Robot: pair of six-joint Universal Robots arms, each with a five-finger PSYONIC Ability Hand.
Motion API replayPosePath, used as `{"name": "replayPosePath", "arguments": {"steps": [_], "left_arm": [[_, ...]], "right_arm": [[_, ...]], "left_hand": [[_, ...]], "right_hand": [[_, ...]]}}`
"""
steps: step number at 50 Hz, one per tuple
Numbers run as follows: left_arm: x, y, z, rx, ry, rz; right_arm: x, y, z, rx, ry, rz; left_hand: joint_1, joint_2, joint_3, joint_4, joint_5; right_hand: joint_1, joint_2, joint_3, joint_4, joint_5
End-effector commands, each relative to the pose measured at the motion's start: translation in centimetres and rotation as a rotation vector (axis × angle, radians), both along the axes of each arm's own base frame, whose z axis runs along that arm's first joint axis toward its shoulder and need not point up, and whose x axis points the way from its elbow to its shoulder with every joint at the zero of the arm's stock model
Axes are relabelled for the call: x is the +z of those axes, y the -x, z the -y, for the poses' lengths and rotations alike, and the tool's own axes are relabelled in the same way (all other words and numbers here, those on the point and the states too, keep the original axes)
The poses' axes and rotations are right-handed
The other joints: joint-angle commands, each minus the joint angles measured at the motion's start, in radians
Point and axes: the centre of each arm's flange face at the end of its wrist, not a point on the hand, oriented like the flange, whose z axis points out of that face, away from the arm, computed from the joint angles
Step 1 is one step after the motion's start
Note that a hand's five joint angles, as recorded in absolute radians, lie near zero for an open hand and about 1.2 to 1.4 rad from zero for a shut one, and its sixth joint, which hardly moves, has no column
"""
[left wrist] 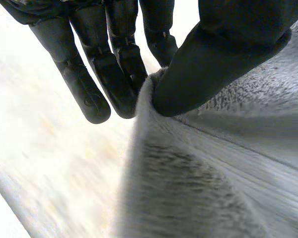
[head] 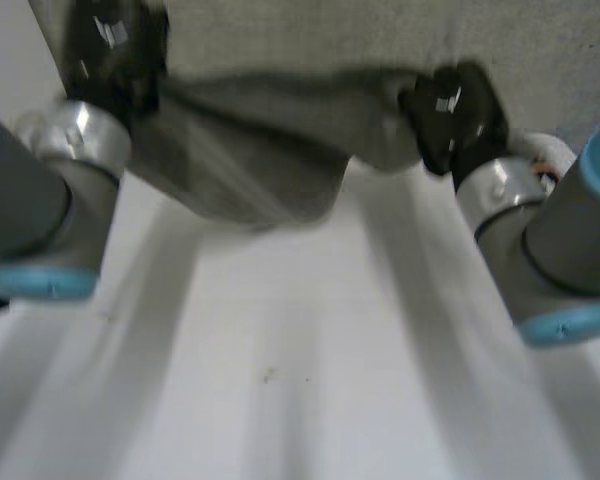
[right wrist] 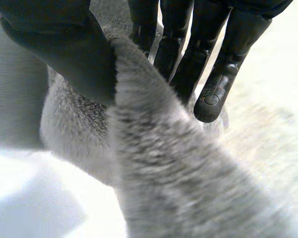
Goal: Fold the towel.
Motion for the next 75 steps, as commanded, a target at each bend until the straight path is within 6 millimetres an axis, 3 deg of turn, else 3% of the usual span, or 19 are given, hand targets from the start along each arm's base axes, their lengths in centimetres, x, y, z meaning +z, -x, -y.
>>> {"name": "replayPosePath", "arguments": {"steps": [1,4,5,6,9,12,14,19,25,34,41,54,62,64,65,70,72,73,75], "left_arm": [[-9.1,-1.2,-3.6,-0.038,-0.244,0.123],[-11.6,-1.7,-5.3,-0.061,-0.314,0.159],[-12.4,-1.8,-6.0,-0.068,-0.337,0.171],[-12.4,-1.8,-6.0,-0.068,-0.337,0.172],[-12.5,-2.3,-7.0,-0.071,-0.349,0.179],[-11.7,-2.5,-7.7,-0.074,-0.327,0.168],[-11.1,-2.7,-8.0,-0.074,-0.312,0.164],[-9.2,-3.0,-8.9,-0.076,-0.257,0.14],[-6.8,-3.4,-9.8,-0.074,-0.187,0.109],[-4.2,-3.8,-10.1,-0.067,-0.103,0.072],[-2.5,-3.9,-9.7,-0.058,-0.055,0.048],[-2.6,-3.9,-9.6,-0.057,-0.058,0.048],[-2.7,-4.2,-9.3,-0.042,-0.061,0.046],[-2.8,-4.4,-9.0,-0.031,-0.065,0.048],[-2.8,-4.4,-9.0,-0.031,-0.065,0.048],[-2.6,-4.8,-8.5,-0.013,-0.06,0.045],[-1.6,-5.0,-8.0,0.0,-0.032,0.034],[-1.6,-5.0,-8.0,0.0,-0.031,0.033],[-0.5,-4.9,-7.8,0.001,-0.002,0.022]], "right_arm": [[-8.6,1.6,-2.8,0.002,-0.199,-0.228],[-9.8,2.1,-3.6,0.004,-0.232,-0.265],[-10.7,2.5,-4.2,0.004,-0.258,-0.289],[-11.1,2.8,-4.6,-0.001,-0.272,-0.3],[-11.1,3.0,-4.8,-0.012,-0.289,-0.287],[-10.6,3.1,-4.8,-0.016,-0.284,-0.266],[-7.6,3.4,-4.7,-0.034,-0.239,-0.178],[-4.3,4.8,-3.8,-0.076,-0.256,0.026],[-2.9,6.7,-2.4,-0.138,-0.463,0.273],[-3.3,8.3,-2.3,-0.161,-0.723,0.372],[-6.2,8.9,-1.2,-0.164,-0.84,0.36],[-10.6,9.1,-0.4,-0.204,-0.911,0.322],[-11.7,9.2,0.3,-0.221,-0.885,0.316],[-11.7,9.2,0.5,-0.216,-0.866,0.322],[-11.7,9.2,0.5,-0.216,-0.866,0.322],[-10.5,9.3,0.8,-0.198,-0.811,0.331],[-6.2,9.7,0.9,-0.177,-0.672,0.334],[-6.1,9.7,0.9,-0.177,-0.671,0.334],[0.5,10.9,0.7,-0.166,-0.441,0.337]], "left_hand": [[0.206,0.179,0.18,0.179,0.185],[0.206,0.179,0.18,0.179,0.185],[0.206,0.179,0.18,0.179,0.185],[0.206,0.179,0.18,0.179,0.185],[0.206,0.179,0.18,0.179,0.185],[0.206,0.179,0.18,0.179,0.185],[0.206,0.179,0.18,0.179,0.185],[0.206,0.179,0.18,0.179,0.185],[0.206,0.179,0.18,0.179,0.185],[0.206,0.179,0.18,0.179,0.185],[0.206,0.179,0.18,0.179,0.185],[0.206,0.179,0.18,0.179,0.185],[0.206,0.179,0.18,0.179,0.185],[0.206,0.179,0.18,0.179,0.185],[0.206,0.179,0.18,0.179,0.185],[0.206,0.179,0.18,0.179,0.185],[0.206,0.179,0.18,0.179,0.185],[0.206,0.179,0.18,0.179,0.185],[0.206,0.179,0.18,0.179,0.185]], "right_hand": [[0.276,0.059,0.045,0.036,0.074],[0.054,-0.163,-0.176,-0.185,-0.148],[-0.239,-0.456,-0.47,-0.479,-0.441],[-0.48,-0.697,-0.711,-0.72,-0.683],[-0.676,-0.893,-0.907,-0.916,-0.878],[-0.715,-0.932,-0.945,-0.955,-0.917],[-0.727,-0.944,-0.957,-0.966,-0.929],[-0.715,-0.932,-0.945,-0.955,-0.917],[-0.706,-0.923,-0.937,-0.946,-0.908],[-0.703,-0.92,-0.934,-0.943,-0.905],[-0.65,-0.867,-0.881,-0.89,-0.853],[-0.427,-0.644,-0.658,-0.667,-0.629],[-0.01,-0.227,-0.241,-0.25,-0.212],[0.442,0.225,0.211,0.202,0.239],[0.444,0.227,0.213,0.204,0.242],[0.444,0.227,0.213,0.204,0.242],[0.444,0.227,0.213,0.204,0.242],[0.444,0.227,0.213,0.204,0.242],[0.444,0.227,0.213,0.204,0.242]]}}
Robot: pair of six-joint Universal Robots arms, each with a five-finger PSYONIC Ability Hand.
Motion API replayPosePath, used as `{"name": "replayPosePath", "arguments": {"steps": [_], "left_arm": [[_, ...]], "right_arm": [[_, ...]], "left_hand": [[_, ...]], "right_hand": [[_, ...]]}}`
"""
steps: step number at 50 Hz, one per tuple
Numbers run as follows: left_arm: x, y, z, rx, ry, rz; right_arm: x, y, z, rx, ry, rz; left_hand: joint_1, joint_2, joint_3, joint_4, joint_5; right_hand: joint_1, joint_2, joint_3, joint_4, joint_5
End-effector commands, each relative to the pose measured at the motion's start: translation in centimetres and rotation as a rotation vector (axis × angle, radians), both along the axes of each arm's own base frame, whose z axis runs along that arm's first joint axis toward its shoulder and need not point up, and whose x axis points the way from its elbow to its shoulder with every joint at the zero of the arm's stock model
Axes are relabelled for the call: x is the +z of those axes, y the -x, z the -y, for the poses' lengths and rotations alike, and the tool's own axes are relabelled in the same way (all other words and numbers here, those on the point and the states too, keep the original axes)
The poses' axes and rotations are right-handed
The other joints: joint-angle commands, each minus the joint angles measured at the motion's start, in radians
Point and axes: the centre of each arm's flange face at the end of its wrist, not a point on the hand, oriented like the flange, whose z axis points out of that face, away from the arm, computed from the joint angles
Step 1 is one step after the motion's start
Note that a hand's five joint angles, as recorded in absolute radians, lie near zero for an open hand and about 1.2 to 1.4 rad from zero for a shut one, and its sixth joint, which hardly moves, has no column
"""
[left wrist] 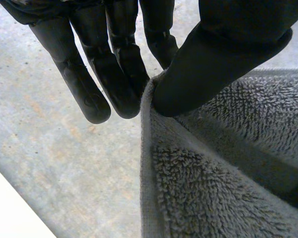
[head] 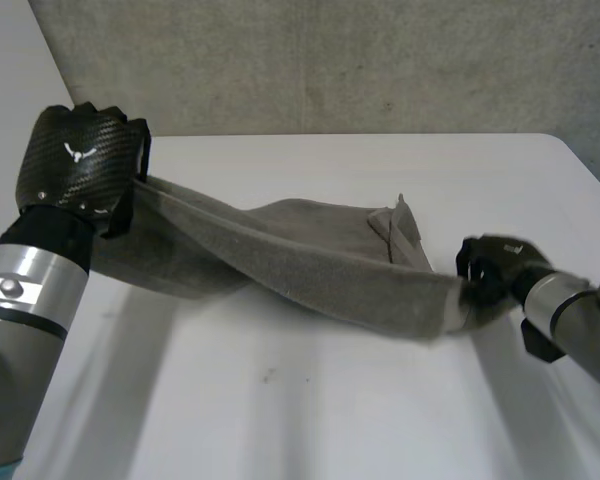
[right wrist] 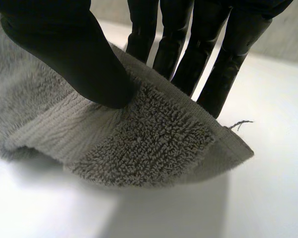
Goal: Fold the towel.
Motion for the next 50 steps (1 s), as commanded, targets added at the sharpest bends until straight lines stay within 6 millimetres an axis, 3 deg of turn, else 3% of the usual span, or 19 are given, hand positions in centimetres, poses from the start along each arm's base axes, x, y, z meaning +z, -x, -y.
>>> {"name": "replayPosePath", "arguments": {"steps": [1,2,3,6,12,18,23,28,31,33,38,40,42,43,44,45,47,48,50], "left_arm": [[3.3,-0.2,0.9,0.018,0.081,-0.033],[4.7,-0.2,0.8,0.018,0.106,-0.043],[4.8,-0.2,0.8,0.018,0.106,-0.043],[9.1,-0.3,0.7,0.02,0.147,-0.059],[12.3,-0.4,0.6,0.018,0.154,-0.059],[11.9,-0.3,3.4,0.004,0.052,0.001],[9.0,0.2,6.8,-0.008,-0.059,0.047],[3.8,1.2,10.0,-0.019,-0.23,0.107],[2.1,1.4,11.0,-0.02,-0.27,0.118],[-0.6,1.8,12.5,-0.021,-0.331,0.138],[-2.2,2.5,14.9,-0.017,-0.324,0.151],[-1.3,2.8,15.9,-0.014,-0.268,0.142],[0.6,3.0,16.8,-0.008,-0.184,0.121],[3.2,3.2,17.5,0.0,-0.081,0.084],[6.0,3.3,18.1,0.008,0.037,0.046],[6.1,3.3,18.1,0.008,0.038,0.046],[11.6,3.2,17.9,0.022,0.269,-0.034],[11.6,3.2,17.9,0.022,0.27,-0.034],[15.9,2.4,16.7,0.051,0.434,-0.128]], "right_arm": [[10.5,1.6,-0.2,-0.024,0.356,-0.028],[13.8,2.2,-0.5,-0.036,0.471,-0.054],[13.8,2.2,-0.5,-0.036,0.472,-0.054],[21.7,3.0,-2.7,-0.039,0.705,-0.174],[24.7,2.8,-3.7,0.01,0.749,-0.3],[24.0,1.5,-2.5,0.06,0.735,-0.366],[22.2,-0.9,-1.8,0.119,0.697,-0.376],[16.9,-3.4,0.8,0.193,0.58,-0.453],[15.4,-3.7,1.7,0.211,0.557,-0.487],[12.6,-4.5,3.2,0.238,0.517,-0.54],[11.5,-5.5,6.2,0.17,0.584,-0.55],[12.4,-5.7,7.3,0.122,0.648,-0.546],[16.3,-5.8,9.1,-0.009,0.831,-0.511],[16.4,-5.8,9.1,-0.009,0.832,-0.511],[18.9,-5.7,9.6,-0.077,0.942,-0.478],[18.9,-5.7,9.6,-0.077,0.943,-0.478],[24.1,-5.6,9.4,-0.184,1.17,-0.398],[24.2,-5.6,9.4,-0.185,1.171,-0.397],[28.4,-5.0,7.8,-0.26,1.347,-0.327]], "left_hand": [[0.206,0.179,0.18,0.179,0.185],[0.206,0.179,0.18,0.179,0.185],[0.206,0.179,0.18,0.179,0.185],[0.206,0.179,0.18,0.179,0.185],[0.206,0.179,0.18,0.179,0.185],[0.206,0.179,0.18,0.179,0.185],[0.206,0.179,0.18,0.179,0.185],[0.206,0.179,0.18,0.179,0.185],[0.206,0.179,0.18,0.179,0.185],[0.206,0.179,0.18,0.179,0.185],[0.206,0.179,0.18,0.179,0.185],[0.206,0.179,0.18,0.179,0.185],[0.206,0.179,0.18,0.179,0.185],[0.206,0.179,0.18,0.179,0.185],[0.206,0.179,0.18,0.179,0.185],[0.206,0.179,0.18,0.179,0.185],[0.206,0.179,0.18,0.179,0.185],[0.206,0.179,0.18,0.179,0.185],[0.206,0.179,0.18,0.179,0.185]], "right_hand": [[0.426,0.224,0.218,0.211,0.251],[0.426,0.224,0.218,0.211,0.251],[0.426,0.224,0.218,0.211,0.251],[0.426,0.224,0.218,0.211,0.251],[0.426,0.224,0.218,0.211,0.251],[0.426,0.224,0.218,0.211,0.251],[0.426,0.224,0.218,0.211,0.251],[0.426,0.224,0.218,0.211,0.251],[0.426,0.224,0.218,0.211,0.251],[0.426,0.224,0.218,0.211,0.251],[0.426,0.224,0.218,0.211,0.251],[0.426,0.224,0.218,0.211,0.251],[0.426,0.224,0.218,0.211,0.251],[0.426,0.224,0.218,0.211,0.251],[0.426,0.224,0.218,0.211,0.251],[0.426,0.224,0.218,0.211,0.251],[0.426,0.224,0.218,0.211,0.251],[0.426,0.224,0.218,0.211,0.251],[0.426,0.224,0.218,0.211,0.251]]}}
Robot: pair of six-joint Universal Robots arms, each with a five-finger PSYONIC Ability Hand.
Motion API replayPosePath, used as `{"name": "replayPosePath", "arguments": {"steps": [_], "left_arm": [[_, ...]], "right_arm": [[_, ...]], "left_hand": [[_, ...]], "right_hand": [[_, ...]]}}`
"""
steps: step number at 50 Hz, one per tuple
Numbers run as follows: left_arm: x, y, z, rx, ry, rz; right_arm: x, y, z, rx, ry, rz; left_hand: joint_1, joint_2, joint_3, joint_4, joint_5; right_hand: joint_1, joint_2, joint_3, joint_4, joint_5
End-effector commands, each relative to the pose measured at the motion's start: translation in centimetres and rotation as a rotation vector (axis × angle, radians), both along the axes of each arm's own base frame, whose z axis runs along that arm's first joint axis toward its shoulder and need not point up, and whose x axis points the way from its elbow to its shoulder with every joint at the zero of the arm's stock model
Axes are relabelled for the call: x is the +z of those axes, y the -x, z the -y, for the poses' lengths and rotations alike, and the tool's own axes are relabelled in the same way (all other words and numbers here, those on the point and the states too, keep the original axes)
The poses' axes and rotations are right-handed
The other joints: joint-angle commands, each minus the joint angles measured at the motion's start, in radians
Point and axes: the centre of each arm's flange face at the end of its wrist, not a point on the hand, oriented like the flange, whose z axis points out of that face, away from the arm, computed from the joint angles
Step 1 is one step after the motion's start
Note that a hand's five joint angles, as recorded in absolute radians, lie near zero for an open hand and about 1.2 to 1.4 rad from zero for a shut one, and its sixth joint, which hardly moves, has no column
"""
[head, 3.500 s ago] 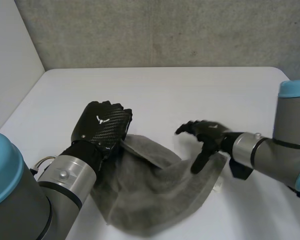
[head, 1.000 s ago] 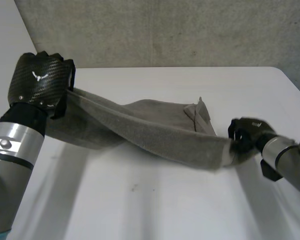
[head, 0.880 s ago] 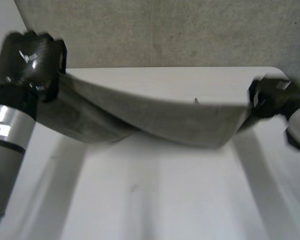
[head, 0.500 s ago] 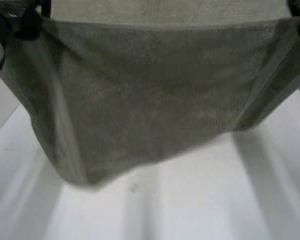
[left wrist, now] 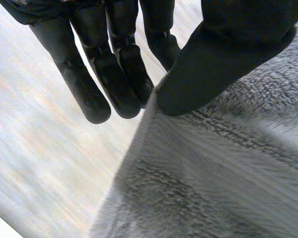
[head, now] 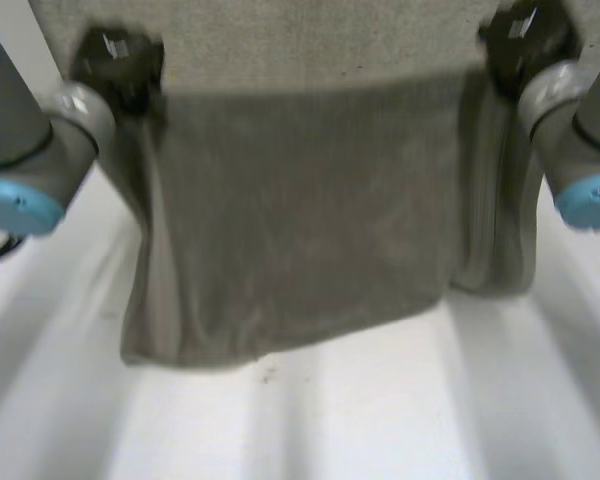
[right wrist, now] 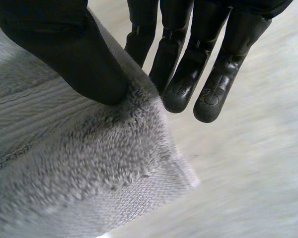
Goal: Fold the towel.
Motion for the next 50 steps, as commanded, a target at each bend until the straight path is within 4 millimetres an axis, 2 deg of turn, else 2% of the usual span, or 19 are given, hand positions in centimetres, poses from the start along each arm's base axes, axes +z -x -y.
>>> {"name": "replayPosePath", "arguments": {"steps": [1,4,9,11,12,13,14,15,16,17,19,20,22,27,33,41,43,46,50], "left_arm": [[11.7,-0.9,-1.0,0.036,0.466,-0.193],[12.3,-1.7,-1.6,0.05,0.484,-0.262],[8.3,-3.0,-1.1,0.069,0.335,-0.279],[4.0,-3.3,-1.3,0.077,0.205,-0.254],[3.9,-3.3,-1.3,0.077,0.204,-0.254],[1.7,-3.4,-1.5,0.081,0.143,-0.235],[1.7,-3.4,-1.5,0.081,0.142,-0.235],[-0.5,-3.4,-1.8,0.079,0.085,-0.217],[-2.7,-3.3,-2.2,0.071,0.032,-0.199],[-2.7,-3.3,-2.2,0.07,0.031,-0.199],[-7.0,-3.3,-3.1,0.055,-0.066,-0.162],[-7.0,-3.3,-3.1,0.055,-0.067,-0.162],[-11.6,-3.2,-4.3,0.042,-0.165,-0.124],[-15.9,-3.4,-6.5,0.042,-0.286,-0.072],[-17.5,-4.3,-8.9,0.061,-0.36,0.027],[-15.4,-7.2,-15.6,0.113,-0.509,0.332],[-13.5,-8.4,-18.8,0.125,-0.572,0.415],[-11.7,-8.6,-20.9,0.101,-0.57,0.443],[-10.3,-8.1,-20.5,0.077,-0.493,0.419]], "right_arm": [[11.3,0.8,-1.5,-0.023,0.505,0.19],[11.4,0.9,-2.2,-0.02,0.512,0.193],[7.0,0.6,-1.9,0.007,0.341,0.155],[2.9,0.6,-1.8,0.054,0.202,0.139],[2.9,0.6,-1.8,0.054,0.201,0.139],[0.8,0.5,-2.0,0.083,0.131,0.134],[-1.2,0.4,-2.3,0.114,0.062,0.129],[-1.3,0.4,-2.3,0.114,0.061,0.129],[-3.3,0.3,-2.7,0.142,-0.004,0.12],[-3.3,0.3,-2.7,0.142,-0.005,0.12],[-7.6,0.4,-3.7,0.181,-0.134,0.089],[-7.6,0.4,-3.7,0.181,-0.134,0.089],[-12.1,0.7,-4.6,0.191,-0.258,0.05],[-16.6,1.3,-6.4,0.18,-0.41,0.012],[-17.5,2.1,-8.2,0.164,-0.487,-0.019],[-12.7,5.1,-13.8,0.115,-0.623,-0.143],[-11.0,6.7,-16.1,0.099,-0.691,-0.251],[-9.7,7.3,-17.7,0.105,-0.711,-0.333],[-9.1,7.1,-17.4,0.107,-0.659,-0.348]], "left_hand": [[0.206,0.178,0.18,0.178,0.185],[0.206,0.178,0.18,0.178,0.185],[0.206,0.178,0.18,0.178,0.185],[0.206,0.178,0.18,0.178,0.185],[0.206,0.178,0.18,0.178,0.185],[0.206,0.178,0.18,0.178,0.185],[0.206,0.178,0.18,0.178,0.185],[0.206,0.178,0.18,0.178,0.185],[0.206,0.178,0.18,0.178,0.185],[0.206,0.178,0.18,0.178,0.185],[0.206,0.178,0.18,0.178,0.185],[0.206,0.178,0.18,0.178,0.185],[0.206,0.178,0.18,0.178,0.185],[0.206,0.178,0.18,0.178,0.185],[0.206,0.178,0.18,0.178,0.185],[0.206,0.178,0.18,0.178,0.185],[0.206,0.178,0.18,0.178,0.185],[0.206,0.178,0.18,0.178,0.185],[0.206,0.178,0.18,0.178,0.185]], "right_hand": [[0.426,0.221,0.213,0.205,0.245],[0.426,0.221,0.213,0.205,0.245],[0.426,0.221,0.213,0.205,0.245],[0.426,0.221,0.213,0.205,0.245],[0.426,0.221,0.213,0.205,0.245],[0.426,0.221,0.213,0.205,0.245],[0.426,0.221,0.213,0.205,0.245],[0.426,0.221,0.213,0.205,0.245],[0.426,0.221,0.213,0.205,0.245],[0.426,0.221,0.213,0.205,0.245],[0.426,0.221,0.213,0.205,0.245],[0.426,0.221,0.213,0.205,0.245],[0.426,0.221,0.213,0.205,0.245],[0.426,0.221,0.213,0.205,0.245],[0.426,0.221,0.213,0.205,0.245],[0.426,0.221,0.213,0.205,0.245],[0.426,0.221,0.213,0.205,0.245],[0.426,0.221,0.213,0.205,0.245],[0.426,0.221,0.213,0.205,0.245]]}}
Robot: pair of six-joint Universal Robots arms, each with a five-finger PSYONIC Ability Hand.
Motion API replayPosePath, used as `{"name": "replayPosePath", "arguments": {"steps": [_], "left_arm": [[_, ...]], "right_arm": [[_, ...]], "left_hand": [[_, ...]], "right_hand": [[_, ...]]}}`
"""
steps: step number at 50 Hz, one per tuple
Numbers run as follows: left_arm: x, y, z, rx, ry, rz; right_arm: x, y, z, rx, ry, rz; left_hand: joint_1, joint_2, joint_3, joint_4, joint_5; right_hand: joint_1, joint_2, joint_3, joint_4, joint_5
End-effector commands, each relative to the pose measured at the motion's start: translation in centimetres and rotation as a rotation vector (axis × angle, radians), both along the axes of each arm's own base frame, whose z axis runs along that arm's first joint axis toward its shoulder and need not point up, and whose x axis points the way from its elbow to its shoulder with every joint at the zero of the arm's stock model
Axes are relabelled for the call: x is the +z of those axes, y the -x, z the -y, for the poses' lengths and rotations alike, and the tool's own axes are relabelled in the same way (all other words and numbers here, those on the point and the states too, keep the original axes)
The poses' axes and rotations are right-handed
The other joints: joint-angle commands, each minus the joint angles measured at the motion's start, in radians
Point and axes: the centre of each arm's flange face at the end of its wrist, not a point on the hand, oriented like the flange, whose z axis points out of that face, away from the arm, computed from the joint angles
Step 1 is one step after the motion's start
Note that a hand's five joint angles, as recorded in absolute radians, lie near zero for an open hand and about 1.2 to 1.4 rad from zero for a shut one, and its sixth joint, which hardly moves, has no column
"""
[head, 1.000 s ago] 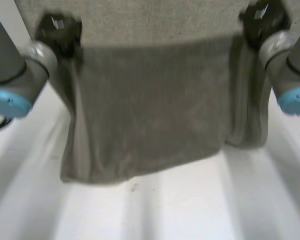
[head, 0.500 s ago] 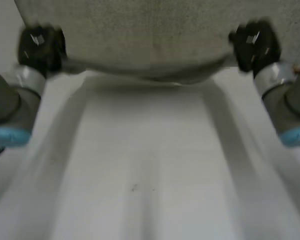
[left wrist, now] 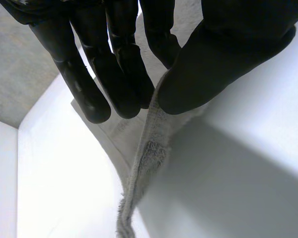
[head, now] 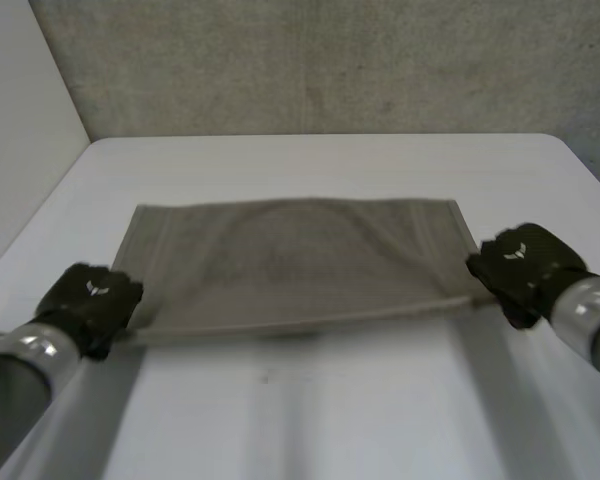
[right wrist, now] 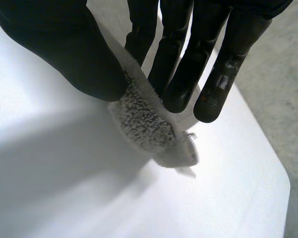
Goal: Fold the towel.
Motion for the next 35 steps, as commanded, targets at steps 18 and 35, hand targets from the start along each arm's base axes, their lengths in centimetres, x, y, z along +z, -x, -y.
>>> {"name": "replayPosePath", "arguments": {"steps": [18,35], "left_arm": [[-1.6,4.6,11.7,-0.119,0.216,-0.021],[-4.8,8.1,19.6,-0.116,0.358,-0.041]], "right_arm": [[-4.5,-4.6,8.2,0.006,0.187,-0.071],[-9.2,-7.4,16.2,-0.054,0.434,-0.007]], "left_hand": [[0.197,0.178,0.179,0.178,0.182],[-0.966,-0.984,-0.983,-0.984,-0.981]], "right_hand": [[0.426,0.218,0.213,0.203,0.236],[-0.796,-1.004,-1.008,-1.019,-0.985]]}}
